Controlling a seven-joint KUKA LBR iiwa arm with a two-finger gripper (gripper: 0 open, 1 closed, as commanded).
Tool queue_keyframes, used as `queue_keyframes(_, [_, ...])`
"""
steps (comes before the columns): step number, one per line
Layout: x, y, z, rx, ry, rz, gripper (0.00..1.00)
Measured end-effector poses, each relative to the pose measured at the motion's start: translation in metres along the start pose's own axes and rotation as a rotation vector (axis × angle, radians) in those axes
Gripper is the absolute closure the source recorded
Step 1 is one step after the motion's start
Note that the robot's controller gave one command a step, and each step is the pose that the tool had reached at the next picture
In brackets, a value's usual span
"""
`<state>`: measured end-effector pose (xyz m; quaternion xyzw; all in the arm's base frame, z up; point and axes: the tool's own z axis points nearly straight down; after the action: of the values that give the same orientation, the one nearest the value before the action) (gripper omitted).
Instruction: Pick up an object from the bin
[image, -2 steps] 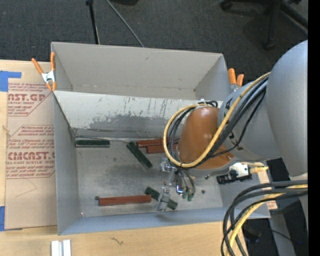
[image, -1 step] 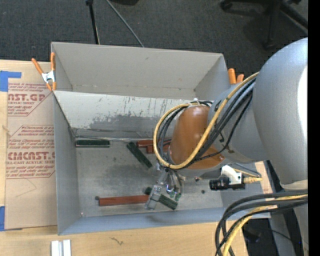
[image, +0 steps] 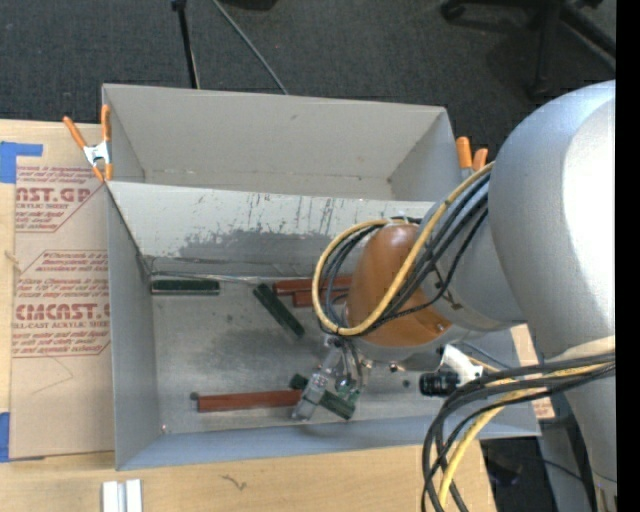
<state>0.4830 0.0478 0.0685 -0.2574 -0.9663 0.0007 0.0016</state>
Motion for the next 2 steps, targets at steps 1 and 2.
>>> queue_keyframes(1, [0.0006,0.0002,0.0005,-0.001,-0.001,-0.001,0.00])
queue_keyframes(2, [0.0001,0.0005,-0.0003,-0.003,-0.003,-0.001,1.00])
